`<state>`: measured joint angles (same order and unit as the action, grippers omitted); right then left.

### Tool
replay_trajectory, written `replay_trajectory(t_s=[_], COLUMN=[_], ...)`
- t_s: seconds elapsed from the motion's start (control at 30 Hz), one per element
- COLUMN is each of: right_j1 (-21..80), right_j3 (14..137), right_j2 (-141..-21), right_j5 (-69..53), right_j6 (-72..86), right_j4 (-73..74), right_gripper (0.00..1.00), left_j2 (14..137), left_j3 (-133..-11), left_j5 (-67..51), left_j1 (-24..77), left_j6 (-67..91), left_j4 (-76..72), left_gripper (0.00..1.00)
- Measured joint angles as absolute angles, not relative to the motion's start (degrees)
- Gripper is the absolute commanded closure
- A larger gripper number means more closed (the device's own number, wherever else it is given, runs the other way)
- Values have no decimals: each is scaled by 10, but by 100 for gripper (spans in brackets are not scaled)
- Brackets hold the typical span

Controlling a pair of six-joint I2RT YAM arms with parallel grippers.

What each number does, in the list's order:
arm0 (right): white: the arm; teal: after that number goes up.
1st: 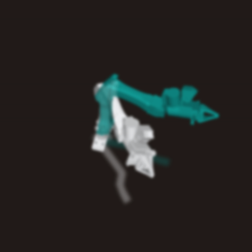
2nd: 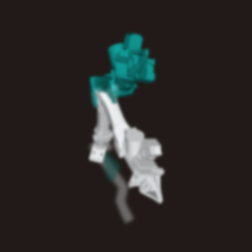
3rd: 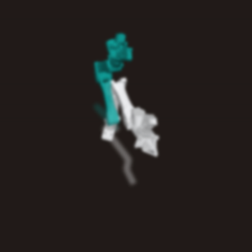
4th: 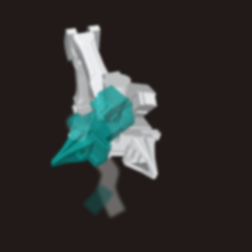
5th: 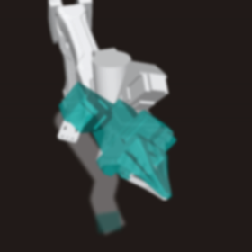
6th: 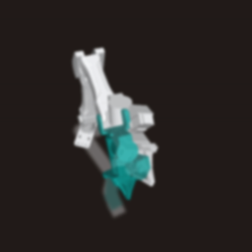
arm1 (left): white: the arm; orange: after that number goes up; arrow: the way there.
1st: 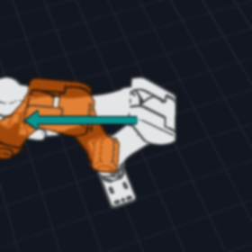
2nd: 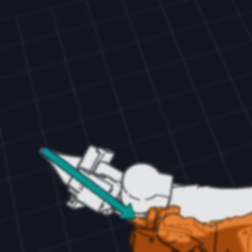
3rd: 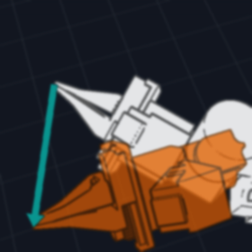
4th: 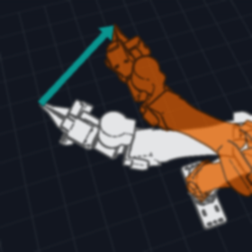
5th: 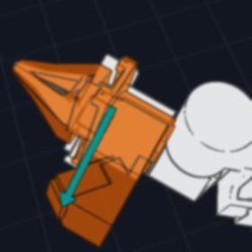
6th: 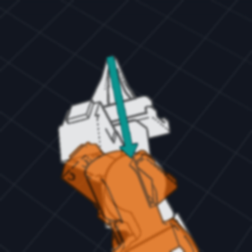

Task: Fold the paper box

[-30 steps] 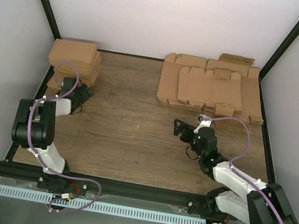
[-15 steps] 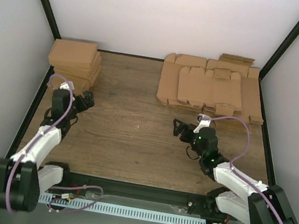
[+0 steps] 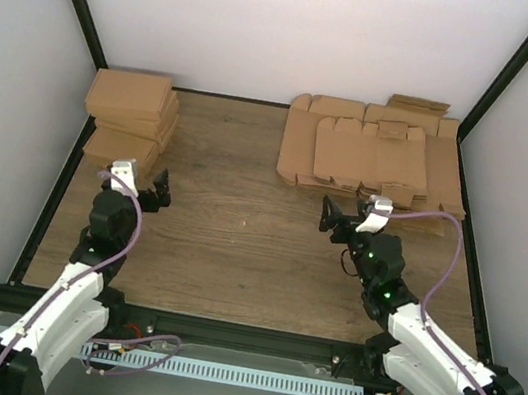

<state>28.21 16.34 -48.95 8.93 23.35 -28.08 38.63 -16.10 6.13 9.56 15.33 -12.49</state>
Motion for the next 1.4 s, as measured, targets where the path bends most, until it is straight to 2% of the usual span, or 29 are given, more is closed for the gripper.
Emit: replay_trajectory(t_s=[0.13, 0.23, 0.37, 0.6, 0.9, 1.0, 1.13, 1.3, 1.4], right_j1=[280, 260, 190, 67, 4, 3, 1, 1, 1], right_j3=[123, 99, 99, 82, 79, 104, 125, 107, 109], right_j2=[-451, -469, -529, -602, -733, -762, -785, -848, -875], right_j5=[84, 87, 88, 22, -56, -72, -106, -120, -122], right_j6=[139, 67, 17, -13, -21, -20, -15, -5, -3], right_j4=[-342, -392, -432, -525, -596, -582, -607, -686, -686], right_gripper=[5, 5, 7, 8, 7, 2, 0, 0, 0], left_j2=[411, 480, 591, 749, 794, 837, 876, 880, 880], left_j3=[-98, -75, -91, -126, -137, -138, -148, -159, -161], left_j5=[130, 169, 206, 203, 150, 131, 114, 98, 88], left_j1=[99, 99, 95, 58, 37, 32, 25, 17, 14], left_j6=[111, 82, 57, 29, -3, -12, -16, -16, -16], left_j4=[-232, -303, -373, -476, -567, -607, -607, -609, -609], left_gripper=[0, 0, 0, 0, 0, 0, 0, 0, 0])
